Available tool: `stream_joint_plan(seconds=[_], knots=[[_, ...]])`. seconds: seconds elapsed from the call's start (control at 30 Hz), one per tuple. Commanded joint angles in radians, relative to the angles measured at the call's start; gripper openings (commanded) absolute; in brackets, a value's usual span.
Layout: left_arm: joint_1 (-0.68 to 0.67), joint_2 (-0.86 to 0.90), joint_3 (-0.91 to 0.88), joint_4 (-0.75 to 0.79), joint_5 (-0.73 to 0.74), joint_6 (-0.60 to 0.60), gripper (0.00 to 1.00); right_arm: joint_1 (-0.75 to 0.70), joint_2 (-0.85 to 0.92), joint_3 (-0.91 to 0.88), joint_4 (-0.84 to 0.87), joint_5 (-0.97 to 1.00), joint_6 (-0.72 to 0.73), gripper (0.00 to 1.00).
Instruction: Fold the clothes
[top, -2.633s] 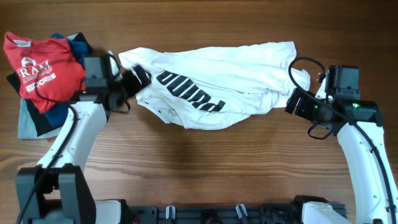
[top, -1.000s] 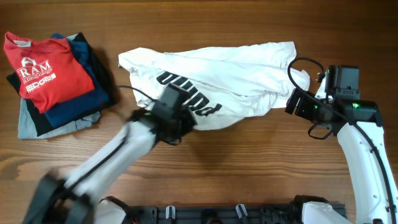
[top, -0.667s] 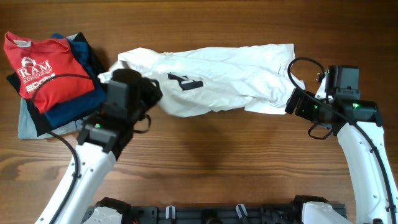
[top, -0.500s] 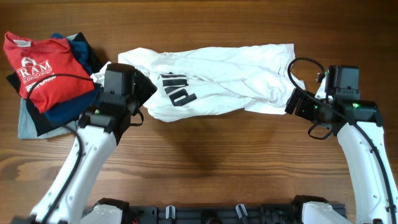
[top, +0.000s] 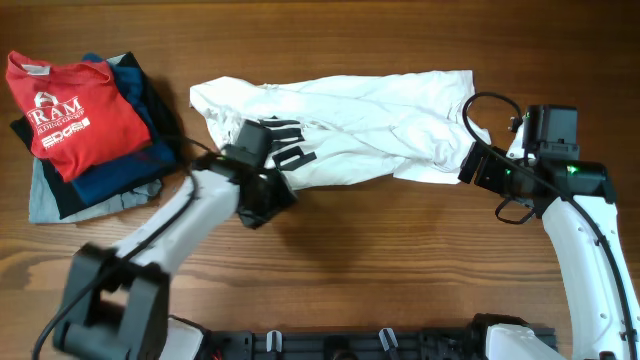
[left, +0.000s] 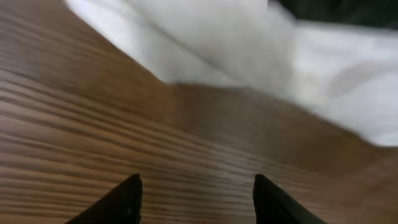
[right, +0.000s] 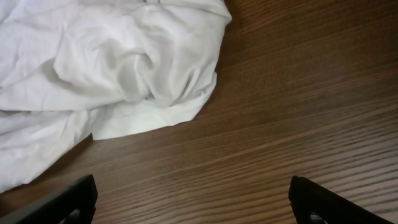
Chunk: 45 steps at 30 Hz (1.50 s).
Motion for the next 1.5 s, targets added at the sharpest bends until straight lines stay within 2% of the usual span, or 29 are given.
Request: stream_joint_plan(seconds=[0.0,0.1,0.33,0.6,0.77,0.83,0.9,0.97,1.07,1.17,1.27,1.4,1.47], knots=[[-0.058,0.079,-0.014,0.037,0.008,-0.108,0.54,-0.003,-0.008,0.008,0.003,0.016,-0.020,1.00],[-0.069,0.121,-0.014,0.086,-0.015,-0.154,0.54,-0.003,-0.008,0.008,0.002,0.016,-0.020,1.00],[-0.067,0.150,-0.014,0.161,-0.225,-0.189,0.59,-0.003,-0.008,0.008,0.002,0.016,-0.020,1.00],[-0.067,0.150,-0.014,0.241,-0.342,-0.189,0.62,-0.003,-0.008,0.008,0.003,0.016,-0.021,1.00],[-0.067,0.150,-0.014,0.268,-0.346,-0.189,0.63,-0.003,-0.008,0.008,0.004,0.016,-0.021,1.00],[-0.067,0.150,-0.014,0.275,-0.346,-0.189,0.52,-0.003,-0.008,0.008,0.006,0.016,-0.021,1.00],[-0.067,0.150,-0.014,0.281,-0.346,-0.188,0.25,-0.003,-0.008,0.008,0.006,0.016,-0.020,1.00],[-0.067,0.150,-0.014,0.287,-0.346,-0.187,0.06,-0.003,-0.008,0.008,0.006,0.016,-0.020,1.00],[-0.067,0.150,-0.014,0.290,-0.342,-0.180,0.04,-0.003,-0.008,0.008,0.006,0.016,-0.020,1.00],[-0.067,0.133,-0.011,0.279,-0.269,-0.103,0.04,-0.003,-0.008,0.008,0.006,0.016,-0.021,1.00],[-0.066,0.056,0.006,0.158,-0.209,-0.075,0.04,-0.003,-0.008,0.008,0.007,0.016,-0.021,1.00],[-0.045,-0.108,0.056,-0.008,-0.211,0.037,0.04,-0.003,-0.008,0.008,0.007,0.016,-0.021,1.00],[-0.016,-0.194,0.076,-0.050,-0.259,0.069,0.04,-0.003,-0.008,0.008,0.007,0.016,-0.021,1.00]])
